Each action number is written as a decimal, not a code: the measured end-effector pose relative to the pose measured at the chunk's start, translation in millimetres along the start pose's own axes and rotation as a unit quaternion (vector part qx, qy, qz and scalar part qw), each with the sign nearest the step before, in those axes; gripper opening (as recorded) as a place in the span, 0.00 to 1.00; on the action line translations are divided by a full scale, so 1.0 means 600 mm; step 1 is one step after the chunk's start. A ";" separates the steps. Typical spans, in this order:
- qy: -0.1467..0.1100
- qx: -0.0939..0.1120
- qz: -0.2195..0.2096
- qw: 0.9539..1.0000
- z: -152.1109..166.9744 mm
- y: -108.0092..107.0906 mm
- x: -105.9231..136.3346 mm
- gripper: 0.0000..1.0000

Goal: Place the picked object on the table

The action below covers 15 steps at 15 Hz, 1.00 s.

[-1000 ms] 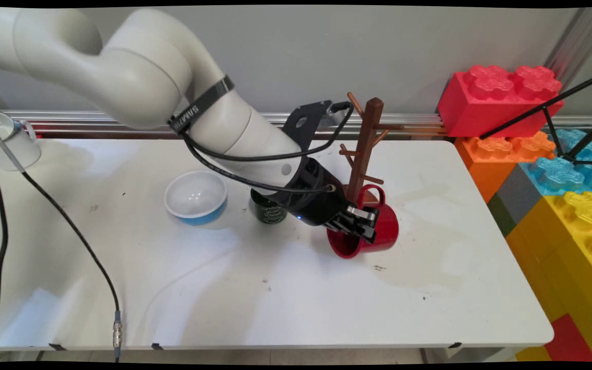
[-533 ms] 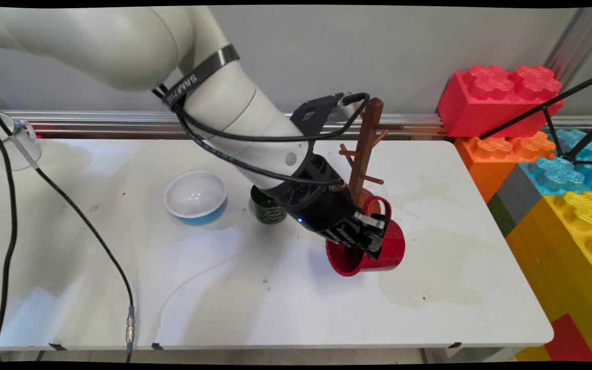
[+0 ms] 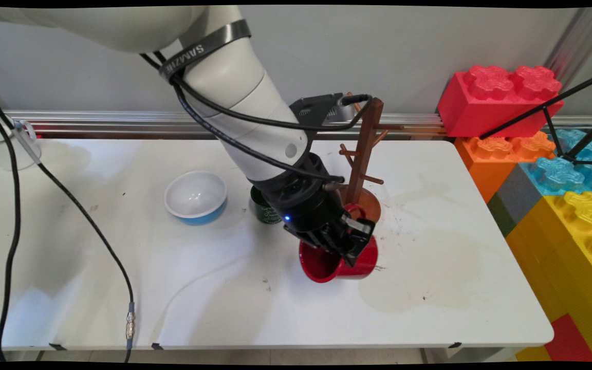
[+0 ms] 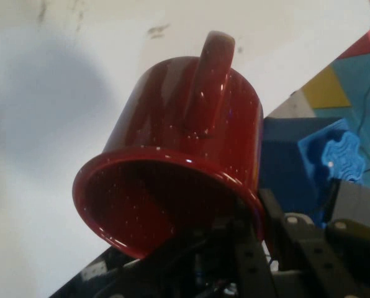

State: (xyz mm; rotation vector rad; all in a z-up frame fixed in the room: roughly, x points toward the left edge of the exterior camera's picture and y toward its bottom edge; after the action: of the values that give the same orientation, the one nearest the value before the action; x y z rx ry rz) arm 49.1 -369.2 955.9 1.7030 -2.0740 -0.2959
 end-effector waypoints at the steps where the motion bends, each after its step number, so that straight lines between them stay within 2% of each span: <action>1: -0.006 0.010 -0.002 1.000 0.000 0.001 0.001 0.00; 6: -0.033 0.056 0.002 0.998 0.014 -0.002 0.008 0.00; 9: -0.053 0.087 0.009 0.995 0.033 -0.010 0.014 0.00; 12: -0.076 0.121 0.018 0.990 0.056 -0.023 0.024 0.00; 15: -0.110 0.152 0.027 0.982 0.081 -0.034 0.029 0.00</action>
State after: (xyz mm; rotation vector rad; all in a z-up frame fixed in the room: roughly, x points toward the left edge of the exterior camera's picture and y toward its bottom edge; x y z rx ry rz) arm 42.3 -395.9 907.7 1.8530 -2.4260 -0.1626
